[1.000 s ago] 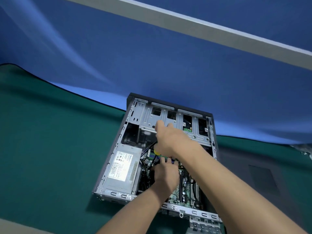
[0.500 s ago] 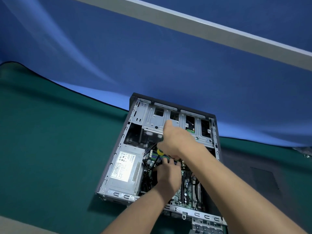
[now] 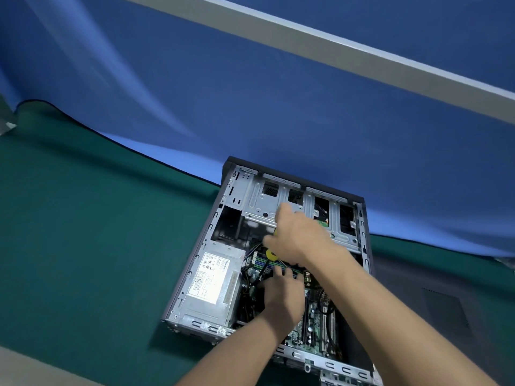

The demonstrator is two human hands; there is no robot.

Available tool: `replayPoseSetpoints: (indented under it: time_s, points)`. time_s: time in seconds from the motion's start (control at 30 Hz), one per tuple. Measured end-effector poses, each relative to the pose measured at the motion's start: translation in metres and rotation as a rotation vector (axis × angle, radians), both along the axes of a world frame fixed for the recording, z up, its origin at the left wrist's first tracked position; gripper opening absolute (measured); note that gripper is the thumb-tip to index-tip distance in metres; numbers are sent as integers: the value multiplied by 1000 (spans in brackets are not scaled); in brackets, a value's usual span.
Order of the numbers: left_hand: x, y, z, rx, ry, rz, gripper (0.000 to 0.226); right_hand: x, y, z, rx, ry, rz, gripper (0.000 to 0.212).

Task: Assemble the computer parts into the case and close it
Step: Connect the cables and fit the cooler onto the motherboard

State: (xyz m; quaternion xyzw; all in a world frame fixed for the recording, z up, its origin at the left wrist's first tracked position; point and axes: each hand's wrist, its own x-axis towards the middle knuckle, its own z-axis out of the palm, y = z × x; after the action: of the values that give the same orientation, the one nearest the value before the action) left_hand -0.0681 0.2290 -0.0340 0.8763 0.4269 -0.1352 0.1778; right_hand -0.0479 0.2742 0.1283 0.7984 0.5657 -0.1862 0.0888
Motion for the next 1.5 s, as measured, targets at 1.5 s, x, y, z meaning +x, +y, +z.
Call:
replayPoseSetpoints:
  time_s: [1.5]
  points:
    - [2, -3, 8, 1, 15, 25, 33, 8, -20, -3, 49, 91, -52, 28]
